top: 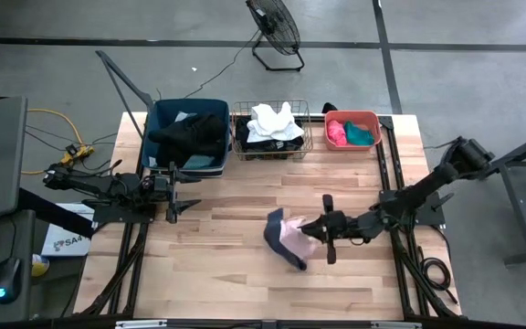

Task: Pick & Place Cloths
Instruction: Put the pink sock into the orange bin

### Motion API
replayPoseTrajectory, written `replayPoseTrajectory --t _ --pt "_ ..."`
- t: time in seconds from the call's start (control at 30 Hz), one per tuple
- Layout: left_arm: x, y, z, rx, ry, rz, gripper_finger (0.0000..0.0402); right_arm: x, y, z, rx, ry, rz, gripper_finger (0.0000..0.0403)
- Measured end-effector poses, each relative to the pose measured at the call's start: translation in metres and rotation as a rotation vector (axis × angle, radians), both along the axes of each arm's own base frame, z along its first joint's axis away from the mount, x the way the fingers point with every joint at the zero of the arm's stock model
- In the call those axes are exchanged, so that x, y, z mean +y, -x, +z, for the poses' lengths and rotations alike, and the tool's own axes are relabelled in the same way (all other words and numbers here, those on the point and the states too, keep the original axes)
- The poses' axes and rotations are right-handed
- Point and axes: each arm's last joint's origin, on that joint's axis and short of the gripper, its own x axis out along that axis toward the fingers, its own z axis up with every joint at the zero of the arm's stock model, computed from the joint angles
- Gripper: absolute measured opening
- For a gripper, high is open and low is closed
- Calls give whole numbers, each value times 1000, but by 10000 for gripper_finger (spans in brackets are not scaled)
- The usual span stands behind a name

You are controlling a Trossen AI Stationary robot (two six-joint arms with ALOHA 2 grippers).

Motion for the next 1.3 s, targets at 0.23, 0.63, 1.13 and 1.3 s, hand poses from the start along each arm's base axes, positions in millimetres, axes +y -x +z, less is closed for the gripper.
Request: replayPoseTrajectory --t 0.23,0.63,1.13,1.3 --pt "0 0 0 0 0 0 300 -4 5 7 4 8 -20 3" --pt "0 0 0 0 0 0 300 -11 9 -23 275 -126 -102 3" --pt "0 0 0 0 0 0 300 -12 16 -37 441 -130 -45 9" --pt "0 0 0 0 0 0 300 -12 16 -37 442 -115 -39 54"
